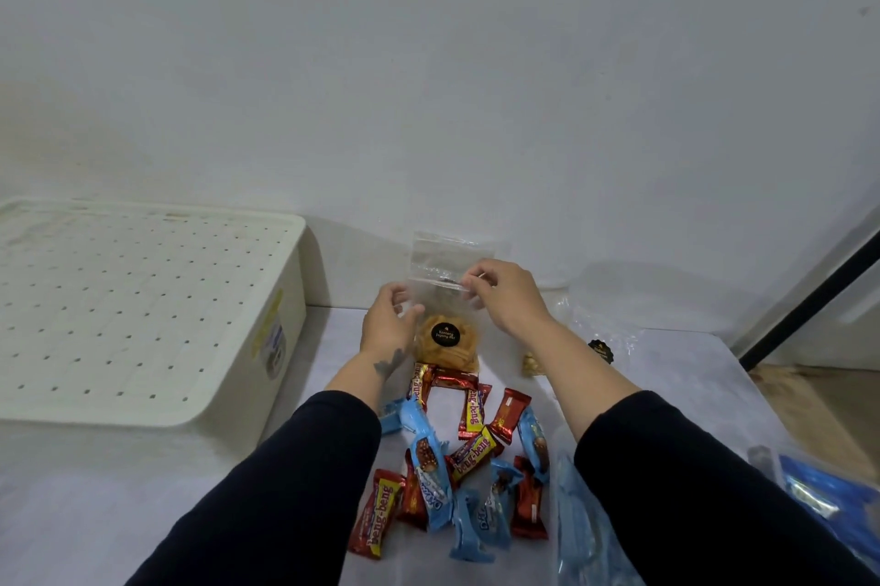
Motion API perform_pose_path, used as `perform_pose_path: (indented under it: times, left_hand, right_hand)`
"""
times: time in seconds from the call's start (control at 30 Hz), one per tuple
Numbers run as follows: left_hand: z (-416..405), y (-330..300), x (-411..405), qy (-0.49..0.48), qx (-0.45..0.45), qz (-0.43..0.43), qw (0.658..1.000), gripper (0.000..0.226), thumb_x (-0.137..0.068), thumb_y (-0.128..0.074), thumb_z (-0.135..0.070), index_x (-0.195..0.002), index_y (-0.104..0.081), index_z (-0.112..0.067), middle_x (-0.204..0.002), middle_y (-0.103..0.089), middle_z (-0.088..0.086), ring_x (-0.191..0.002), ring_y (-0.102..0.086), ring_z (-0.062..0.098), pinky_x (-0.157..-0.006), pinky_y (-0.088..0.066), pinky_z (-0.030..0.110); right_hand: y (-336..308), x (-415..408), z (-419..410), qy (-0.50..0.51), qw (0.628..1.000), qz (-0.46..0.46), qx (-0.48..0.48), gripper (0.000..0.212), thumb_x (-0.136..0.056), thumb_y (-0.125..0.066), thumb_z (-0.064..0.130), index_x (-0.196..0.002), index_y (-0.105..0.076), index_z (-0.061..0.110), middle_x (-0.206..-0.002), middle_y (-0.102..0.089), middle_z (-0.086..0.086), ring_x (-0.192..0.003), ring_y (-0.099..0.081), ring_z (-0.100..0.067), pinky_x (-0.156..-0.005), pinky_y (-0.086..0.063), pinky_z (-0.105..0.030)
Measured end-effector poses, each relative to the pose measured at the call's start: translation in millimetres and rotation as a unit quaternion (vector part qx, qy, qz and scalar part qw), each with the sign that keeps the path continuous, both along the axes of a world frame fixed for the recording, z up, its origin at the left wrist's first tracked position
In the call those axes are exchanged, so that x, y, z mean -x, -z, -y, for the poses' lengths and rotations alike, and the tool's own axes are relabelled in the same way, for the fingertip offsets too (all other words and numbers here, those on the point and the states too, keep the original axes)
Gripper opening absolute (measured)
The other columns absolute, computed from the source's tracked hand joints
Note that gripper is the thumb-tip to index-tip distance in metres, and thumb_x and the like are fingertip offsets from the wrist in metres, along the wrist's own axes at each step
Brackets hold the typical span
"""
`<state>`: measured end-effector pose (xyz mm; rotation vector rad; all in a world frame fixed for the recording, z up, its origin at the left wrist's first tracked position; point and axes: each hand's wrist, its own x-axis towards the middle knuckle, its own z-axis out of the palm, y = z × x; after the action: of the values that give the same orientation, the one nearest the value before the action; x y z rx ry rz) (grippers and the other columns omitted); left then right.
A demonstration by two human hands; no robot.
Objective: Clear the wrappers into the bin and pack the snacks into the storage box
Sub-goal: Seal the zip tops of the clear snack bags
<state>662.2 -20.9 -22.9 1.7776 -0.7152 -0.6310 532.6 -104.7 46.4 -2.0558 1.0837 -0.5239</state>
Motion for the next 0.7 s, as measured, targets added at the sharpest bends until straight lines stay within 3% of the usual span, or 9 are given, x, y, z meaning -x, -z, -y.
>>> perform_pose_path:
  times: [0.13, 0.3, 0.43, 0.57, 0.7]
  left_hand:
    - [-1, 11, -4, -0.026, -0.013, 0.011, 1.0, 0.012, -0.095, -0.052, -0.022, -0.101, -0.06, -0.015, -0.099, -0.062, 0.002, -0.09, -0.057, 0.018, -0.065, -0.041, 0.019]
    - [-4, 1, -34, -0.098, 0.018, 0.03, 0.995, 0.011, -0.094, -0.052, -0.023, -0.085, -0.059, -0.026, -0.089, -0.064, -0.002, -0.085, -0.06, 0.019, -0.078, -0.05, 0.034]
    - [-4, -2, -61, -0.155, 0.011, 0.028, 0.987, 0.011, -0.094, -0.052, -0.023, -0.088, -0.059, -0.019, -0.089, -0.065, 0.001, -0.088, -0.062, 0.022, -0.083, -0.051, 0.037]
    - [-2, 9, -75, -0.183, -0.006, -0.006, 0.983, 0.009, -0.096, -0.05, -0.02, -0.091, -0.057, -0.017, -0.095, -0.065, 0.006, -0.095, -0.062, 0.027, -0.084, -0.05, 0.035]
    - [2, 15, -75, -0.183, -0.014, -0.011, 0.983, 0.018, -0.096, -0.051, -0.02, -0.109, -0.059, -0.011, -0.102, -0.063, 0.006, -0.102, -0.06, 0.027, -0.081, -0.042, 0.027]
  right_hand:
    - [-1, -10, 1, -0.012, 1.0, 0.013, -0.015, 0.022, -0.093, -0.056, 0.023, -0.072, -0.062, 0.026, -0.077, -0.07, 0.006, -0.078, -0.069, -0.017, -0.086, -0.054, -0.042]
    - [-13, -47, 5, -0.018, 0.998, 0.054, -0.03, 0.019, -0.091, -0.059, 0.022, -0.073, -0.065, 0.023, -0.072, -0.07, 0.004, -0.073, -0.068, -0.022, -0.082, -0.057, -0.045]
    - [-13, -83, 6, -0.027, 0.996, 0.069, -0.045, 0.02, -0.09, -0.059, 0.02, -0.072, -0.066, 0.024, -0.07, -0.068, 0.004, -0.066, -0.063, -0.018, -0.082, -0.057, -0.041]
    - [3, -95, 3, -0.016, 0.999, 0.046, -0.004, 0.026, -0.093, -0.057, 0.024, -0.087, -0.073, 0.004, -0.089, -0.073, -0.007, -0.083, -0.065, -0.021, -0.076, -0.047, -0.026]
    - [19, -78, 1, 0.017, 0.998, 0.066, 0.004, 0.026, -0.094, -0.055, 0.027, -0.098, -0.074, 0.008, -0.099, -0.073, -0.005, -0.091, -0.063, -0.015, -0.078, -0.039, -0.019]
